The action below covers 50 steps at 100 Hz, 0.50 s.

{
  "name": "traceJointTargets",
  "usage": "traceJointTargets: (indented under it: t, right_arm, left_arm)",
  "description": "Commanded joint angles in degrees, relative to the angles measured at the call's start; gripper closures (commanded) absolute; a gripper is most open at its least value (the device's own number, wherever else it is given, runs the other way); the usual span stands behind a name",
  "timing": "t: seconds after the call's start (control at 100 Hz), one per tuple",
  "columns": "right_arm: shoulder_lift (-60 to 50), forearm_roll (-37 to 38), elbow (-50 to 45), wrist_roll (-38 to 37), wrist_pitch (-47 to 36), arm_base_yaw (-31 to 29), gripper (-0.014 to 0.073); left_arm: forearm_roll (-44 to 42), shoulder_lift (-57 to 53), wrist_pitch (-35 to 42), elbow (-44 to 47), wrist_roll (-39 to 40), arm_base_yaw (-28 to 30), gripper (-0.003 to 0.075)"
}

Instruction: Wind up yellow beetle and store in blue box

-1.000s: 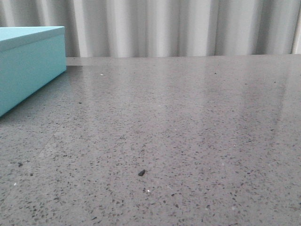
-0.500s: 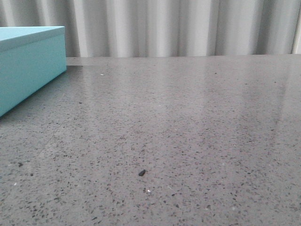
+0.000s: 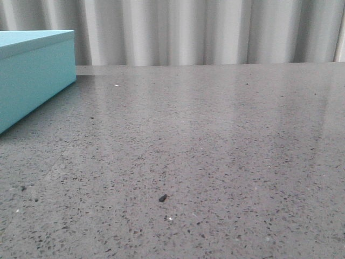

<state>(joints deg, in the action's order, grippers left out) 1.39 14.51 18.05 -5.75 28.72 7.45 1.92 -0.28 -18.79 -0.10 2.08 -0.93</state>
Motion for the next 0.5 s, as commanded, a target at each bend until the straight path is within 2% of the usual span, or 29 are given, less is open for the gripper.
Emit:
traceJointTargets:
  t: [0.0,0.21,0.4,0.49]
  right_arm:
    - [0.8,0.4,1.4,0.3,-4.2,-0.2,0.0635]
    - [0.8,1.3,-2.3,0.3,-11.8,-4.1,0.0635]
    - [0.6,-4.6,-9.2,0.3,-30.9,-9.6,0.0635]
    - [-1.3,-5.0,-12.3,0.5,-36.7,-11.2,0.0635]
  left_arm:
    - [-0.1,-1.8,2.9,1.5,0.6,0.2,0.0741]
    - [-0.1,-1.8,2.9,1.5,0.6,0.2,0.0741]
    - [-0.1,-1.8,2.9,1.5,0.6,0.2,0.0741]
    - [-0.1,-1.8,2.9,1.5,0.6,0.2,0.0741]
